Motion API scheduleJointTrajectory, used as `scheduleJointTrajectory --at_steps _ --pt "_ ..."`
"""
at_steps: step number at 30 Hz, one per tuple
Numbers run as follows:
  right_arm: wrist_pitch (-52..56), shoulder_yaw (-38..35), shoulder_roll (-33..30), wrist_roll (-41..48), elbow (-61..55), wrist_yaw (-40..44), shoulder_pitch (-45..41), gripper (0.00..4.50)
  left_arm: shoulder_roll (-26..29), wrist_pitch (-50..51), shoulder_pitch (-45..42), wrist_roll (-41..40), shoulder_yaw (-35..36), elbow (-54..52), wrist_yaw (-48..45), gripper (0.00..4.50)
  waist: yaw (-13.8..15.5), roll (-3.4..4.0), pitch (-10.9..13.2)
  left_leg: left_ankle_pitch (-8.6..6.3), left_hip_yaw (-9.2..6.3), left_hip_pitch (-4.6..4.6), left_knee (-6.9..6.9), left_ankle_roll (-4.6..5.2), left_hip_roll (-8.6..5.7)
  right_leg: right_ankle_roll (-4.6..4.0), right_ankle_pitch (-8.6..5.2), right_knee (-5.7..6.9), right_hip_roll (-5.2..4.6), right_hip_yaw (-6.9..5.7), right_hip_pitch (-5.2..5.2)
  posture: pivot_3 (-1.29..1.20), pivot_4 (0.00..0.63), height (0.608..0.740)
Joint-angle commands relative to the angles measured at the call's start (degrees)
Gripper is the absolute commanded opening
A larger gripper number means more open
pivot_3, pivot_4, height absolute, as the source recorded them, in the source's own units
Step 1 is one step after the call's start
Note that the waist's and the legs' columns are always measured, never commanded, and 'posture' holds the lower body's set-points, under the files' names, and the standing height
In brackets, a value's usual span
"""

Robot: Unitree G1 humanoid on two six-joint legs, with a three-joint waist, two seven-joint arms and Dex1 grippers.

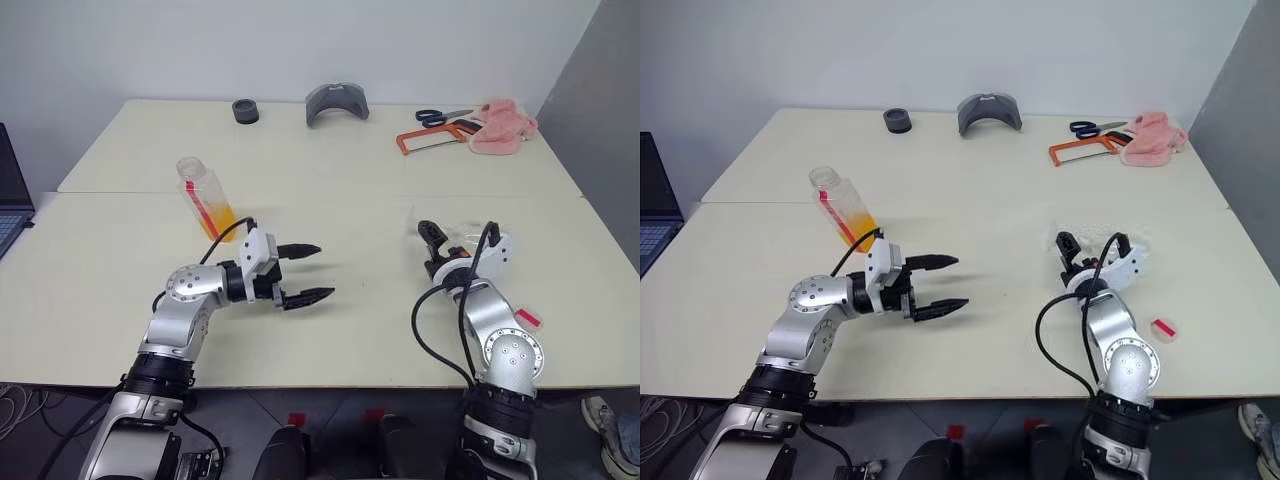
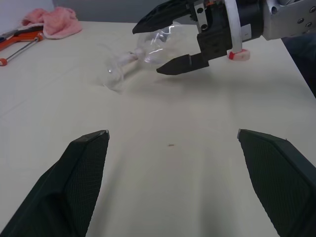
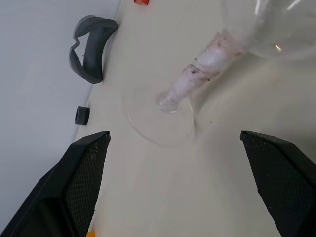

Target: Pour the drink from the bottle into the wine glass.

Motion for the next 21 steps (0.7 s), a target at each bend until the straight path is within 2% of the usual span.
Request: scheduleJointTrajectory --at_steps 1,9,21 --pt "-2.8 2.7 7.6 2.6 -0.7 -0.5 1.7 4.5 0.2 -1.8 -1.1 0.1 0.7 0.2 -0.7 4.48 0.0 0.0 0.0 0.0 -0.01 0.0 0.0 0.0 0.0 0.0 0.0 0.0 0.0 0.0 0.0 0.0 0.15 0.74" --pt "-7.0 3.7 7.3 5.4 2.0 -1.5 0.5 4.5 -0.2 -3.3 -1.5 0.5 0.7 2.2 -1.1 4.48 0.0 0.01 0.0 0.0 -0.03 0.0 0.0 0.0 0.01 0.0 0.0 0.0 0.0 0.0 0.0 0.0 0.15 0.74" --pt "-18.6 4.6 5.8 1.7 12.5 1.2 -7.4 4.5 -1.7 -4.0 -1.8 1.1 0.5 2.4 0.4 4.48 -0.1 0.02 0.0 0.0 -0.01 0.02 0.0 0.0 0.0 0.0 0.0 0.0 0.0 0.02 0.0 0.0 0.15 0.74"
